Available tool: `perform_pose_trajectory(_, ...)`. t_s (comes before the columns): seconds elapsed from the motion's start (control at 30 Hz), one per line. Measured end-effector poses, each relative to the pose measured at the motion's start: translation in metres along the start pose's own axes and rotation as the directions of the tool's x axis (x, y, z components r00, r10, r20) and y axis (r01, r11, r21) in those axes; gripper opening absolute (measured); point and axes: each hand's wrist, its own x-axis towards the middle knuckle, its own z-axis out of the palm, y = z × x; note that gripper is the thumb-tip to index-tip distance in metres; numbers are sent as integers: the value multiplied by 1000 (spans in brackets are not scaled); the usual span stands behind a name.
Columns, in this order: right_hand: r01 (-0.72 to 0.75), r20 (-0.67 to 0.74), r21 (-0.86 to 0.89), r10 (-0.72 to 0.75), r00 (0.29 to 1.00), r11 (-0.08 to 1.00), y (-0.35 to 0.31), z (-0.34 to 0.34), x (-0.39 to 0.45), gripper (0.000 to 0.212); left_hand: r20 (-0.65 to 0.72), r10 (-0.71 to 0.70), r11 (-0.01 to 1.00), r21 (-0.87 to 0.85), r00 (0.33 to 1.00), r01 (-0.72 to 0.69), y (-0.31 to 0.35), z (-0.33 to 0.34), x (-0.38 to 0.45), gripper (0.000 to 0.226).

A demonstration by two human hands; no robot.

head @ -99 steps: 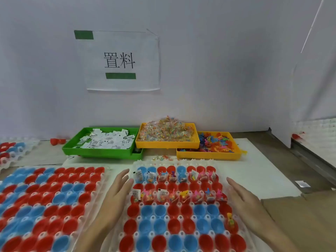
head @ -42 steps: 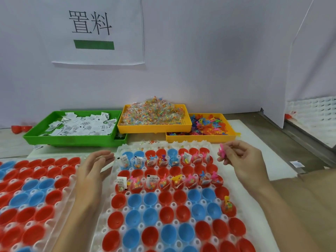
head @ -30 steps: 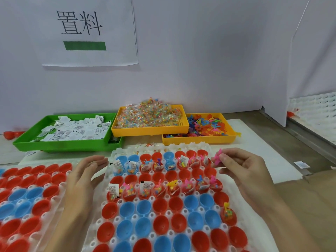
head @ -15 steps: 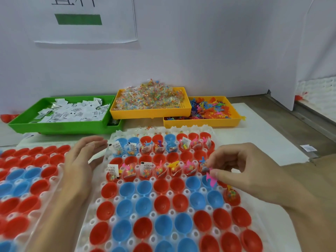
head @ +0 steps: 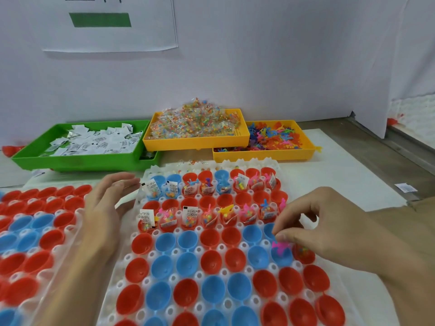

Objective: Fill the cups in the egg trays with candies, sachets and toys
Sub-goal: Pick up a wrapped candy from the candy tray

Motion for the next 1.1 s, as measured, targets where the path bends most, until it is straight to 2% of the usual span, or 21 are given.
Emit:
perform_pose_trajectory(0.2, -37, 6, -25, 37, 999, 999, 1, 1, 0, 32, 7, 12, 1000, 10, 1000, -12, -1, -2, 0, 30)
perform_pose_trajectory(0.5, -24, -46, -17, 23, 999, 1000, 5, -1, 0, 26, 2, 11, 1000, 12, 1000, -12, -2, -2, 0, 30)
perform_pose_trajectory(0.57, 11, -137, -6, -12, 990, 1000, 8, -7, 1, 23, 1, 12, 1000, 13, 1000, -12, -2, -2, 0, 29)
perform_pose_trajectory(0.67, 29, -365, -16, -33, 931, 999, 19, -18, 1, 26, 3, 8, 1000, 15, 1000, -8, -2, -2, 0, 29)
perform_pose_trajectory(0.73, 5, -398, -40, -21, 917, 999, 26, -21, 0, 30, 6, 9, 1000, 13, 1000, -9, -2, -3, 0, 30)
perform_pose_trajectory(0.9, -20, -243, -65, 4, 970, 998, 38, -24, -2, 29, 3, 7, 1000, 8, 1000, -7, -3, -3, 1, 29)
perform_pose_trajectory(1.0, -14, -79, -5, 14, 997, 1000, 37, -26, -4, 11, 1, 7, 1000, 20, 1000, -7, -3, -3, 1, 29)
perform_pose_trajectory(1.1, -23, 54, 106, 17, 998, 994, 42, -31, -5, 53, 0, 5, 1000, 20, 1000, -5, -3, -3, 1, 30)
